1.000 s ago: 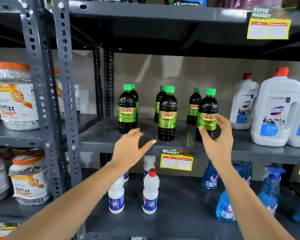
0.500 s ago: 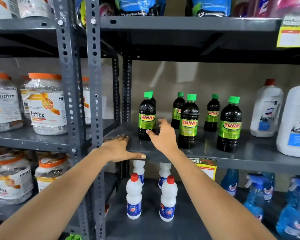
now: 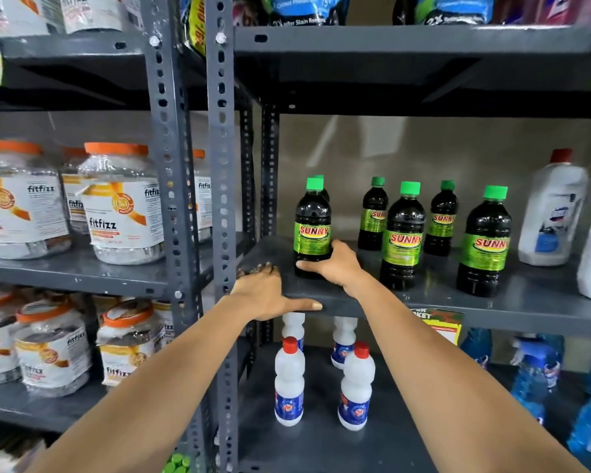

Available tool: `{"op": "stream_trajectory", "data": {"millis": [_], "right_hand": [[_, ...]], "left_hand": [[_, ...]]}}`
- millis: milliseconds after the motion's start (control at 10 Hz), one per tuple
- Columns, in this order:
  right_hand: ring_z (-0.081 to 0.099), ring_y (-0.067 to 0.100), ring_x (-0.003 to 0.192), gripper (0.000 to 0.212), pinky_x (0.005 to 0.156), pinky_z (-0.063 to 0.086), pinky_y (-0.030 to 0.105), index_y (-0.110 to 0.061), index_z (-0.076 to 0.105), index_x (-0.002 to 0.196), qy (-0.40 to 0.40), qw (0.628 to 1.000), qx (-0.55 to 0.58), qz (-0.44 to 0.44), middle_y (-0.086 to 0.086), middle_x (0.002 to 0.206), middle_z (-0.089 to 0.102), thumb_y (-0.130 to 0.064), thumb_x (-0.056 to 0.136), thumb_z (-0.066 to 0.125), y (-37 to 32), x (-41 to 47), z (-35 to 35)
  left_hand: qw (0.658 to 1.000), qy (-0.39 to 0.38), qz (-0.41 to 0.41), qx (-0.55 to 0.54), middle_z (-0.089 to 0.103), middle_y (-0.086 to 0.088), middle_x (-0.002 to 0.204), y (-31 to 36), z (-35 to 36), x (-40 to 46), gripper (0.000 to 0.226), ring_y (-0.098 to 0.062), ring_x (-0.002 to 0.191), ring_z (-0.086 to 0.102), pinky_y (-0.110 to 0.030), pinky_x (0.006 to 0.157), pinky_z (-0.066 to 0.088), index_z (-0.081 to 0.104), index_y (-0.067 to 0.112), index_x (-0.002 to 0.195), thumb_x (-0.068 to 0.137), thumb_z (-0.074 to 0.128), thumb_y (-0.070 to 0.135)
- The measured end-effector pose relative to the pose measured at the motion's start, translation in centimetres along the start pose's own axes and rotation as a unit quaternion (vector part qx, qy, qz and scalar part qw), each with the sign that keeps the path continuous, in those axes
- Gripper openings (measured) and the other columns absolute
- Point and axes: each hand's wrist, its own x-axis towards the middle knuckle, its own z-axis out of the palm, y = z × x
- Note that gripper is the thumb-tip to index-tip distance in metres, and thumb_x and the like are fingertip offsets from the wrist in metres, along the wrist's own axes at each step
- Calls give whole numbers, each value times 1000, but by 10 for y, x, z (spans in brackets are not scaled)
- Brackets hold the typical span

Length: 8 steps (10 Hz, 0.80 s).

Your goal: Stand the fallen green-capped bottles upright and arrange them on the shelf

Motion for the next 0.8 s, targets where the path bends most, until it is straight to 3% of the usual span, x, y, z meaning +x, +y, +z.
{"op": "stream_trajectory", "data": {"millis": [300,600,700,800], "right_hand": [[61,20,110,74,84,43,26,-19,59,120,7,1000,-16,-16,2,120,67,-49,58,87,-2,-14,5],[60,15,102,70,85,44,27,-24,57,117,-1,1000,18,2,-2,110,66,-44,58,87,-1,-14,7],[60,12,98,56,82,46,25,-24,55,109,26,998,51,-6,-7,103,63,-42,65,84,-7,-21,5],[64,17,103,38,84,51,20,-13,59,110,147,974,152,-83,-5,100,65,-27,79,77,-10,-39,2]], "left_hand": [[1000,-13,-8,-16,32,-14,153,1,-3,-3,148,-32,135,36,-45,104,35,20,11,150,38,24,109],[1000,13,-14,-21,39,-16,147,0,-1,-3,149,-32,131,41,-45,101,38,27,6,145,37,23,109],[1000,-6,-17,-16,33,-18,151,1,-5,-4,153,-34,133,38,-47,101,38,21,5,147,36,22,109],[998,-34,-36,-27,5,-19,159,3,-7,-6,153,-36,143,17,-49,111,25,0,6,151,40,28,107]]}}
